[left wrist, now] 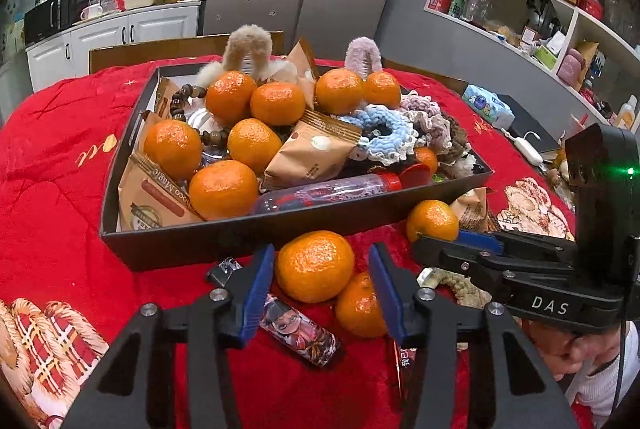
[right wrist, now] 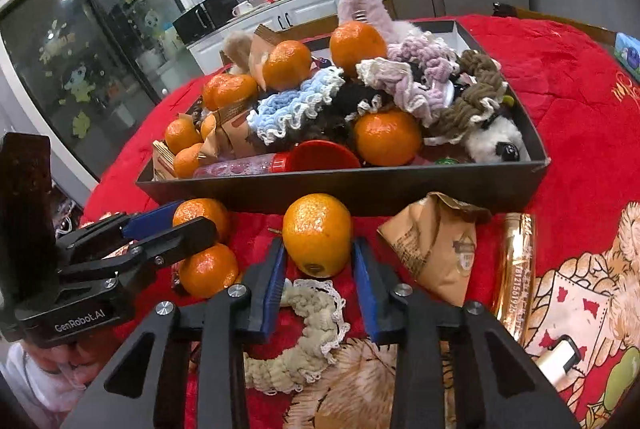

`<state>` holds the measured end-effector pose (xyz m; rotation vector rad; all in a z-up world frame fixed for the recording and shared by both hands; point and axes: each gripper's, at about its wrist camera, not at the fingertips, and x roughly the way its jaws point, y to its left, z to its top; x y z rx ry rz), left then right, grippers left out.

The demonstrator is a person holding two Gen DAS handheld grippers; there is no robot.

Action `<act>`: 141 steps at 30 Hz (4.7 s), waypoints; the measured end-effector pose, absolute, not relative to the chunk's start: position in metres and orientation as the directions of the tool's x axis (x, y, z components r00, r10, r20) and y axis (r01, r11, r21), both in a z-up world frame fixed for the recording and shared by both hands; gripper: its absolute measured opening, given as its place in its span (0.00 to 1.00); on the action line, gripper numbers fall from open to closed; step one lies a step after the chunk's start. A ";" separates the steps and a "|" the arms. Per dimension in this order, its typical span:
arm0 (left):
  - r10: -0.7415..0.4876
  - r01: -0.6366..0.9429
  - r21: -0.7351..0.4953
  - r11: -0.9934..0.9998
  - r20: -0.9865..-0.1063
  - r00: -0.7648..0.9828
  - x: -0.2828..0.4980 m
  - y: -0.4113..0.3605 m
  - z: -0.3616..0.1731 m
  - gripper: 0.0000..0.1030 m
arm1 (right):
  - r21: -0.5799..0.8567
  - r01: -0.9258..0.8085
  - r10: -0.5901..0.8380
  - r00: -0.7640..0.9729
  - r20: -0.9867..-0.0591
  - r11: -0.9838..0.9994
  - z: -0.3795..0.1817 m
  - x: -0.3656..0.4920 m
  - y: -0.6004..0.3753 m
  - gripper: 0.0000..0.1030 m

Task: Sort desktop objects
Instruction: 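Close the left tool on a loose orange while the right tool grasps another, then lift the held oranges with both tools and carry them over the tray, then lower both oranges into the tray among the other oranges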

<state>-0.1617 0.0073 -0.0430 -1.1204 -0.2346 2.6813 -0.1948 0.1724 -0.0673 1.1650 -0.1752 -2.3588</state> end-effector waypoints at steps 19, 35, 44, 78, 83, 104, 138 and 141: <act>0.180 -0.127 -0.127 -0.984 -0.667 -0.723 -0.147 0.013 -0.037 0.41 | 0.223 0.405 -0.441 -0.593 -0.674 -0.886 -0.054 -0.177 0.165 0.29; 0.174 -0.172 -0.042 -0.984 -0.420 -0.891 -0.092 0.017 -0.005 0.41 | 0.095 0.423 -0.403 -0.736 -0.544 -0.901 -0.028 -0.138 0.162 0.29; 0.181 -0.174 -0.057 -0.983 -0.417 -0.890 -0.091 0.012 -0.002 0.41 | 0.118 0.422 -0.416 -0.736 -0.534 -0.899 -0.028 -0.140 0.166 0.29; 0.173 -0.121 -0.136 -0.983 -0.495 -0.852 -0.109 -0.001 -0.009 0.41 | 0.098 0.442 -0.423 -0.737 -0.527 -0.892 -0.025 -0.136 0.150 0.29; 0.179 -0.125 -0.141 -0.982 -0.492 -0.852 -0.110 0.000 -0.002 0.41 | 0.119 0.443 -0.433 -0.724 -0.537 -0.889 -0.025 -0.141 0.148 0.29; 0.132 -0.055 -0.176 -0.983 -0.466 -0.875 -0.142 -0.024 0.032 0.41 | 0.160 0.418 -0.433 -0.719 -0.544 -0.894 -0.012 -0.168 0.144 0.29; 0.084 -0.020 -0.118 -0.993 -0.561 -0.824 -0.220 -0.032 0.003 0.41 | 0.180 0.419 -0.438 -0.680 -0.588 -0.890 -0.034 -0.236 0.115 0.29; 0.075 -0.023 -0.103 -0.994 -0.539 -0.839 -0.217 -0.029 -0.003 0.41 | 0.149 0.429 -0.432 -0.699 -0.570 -0.891 -0.038 -0.233 0.114 0.29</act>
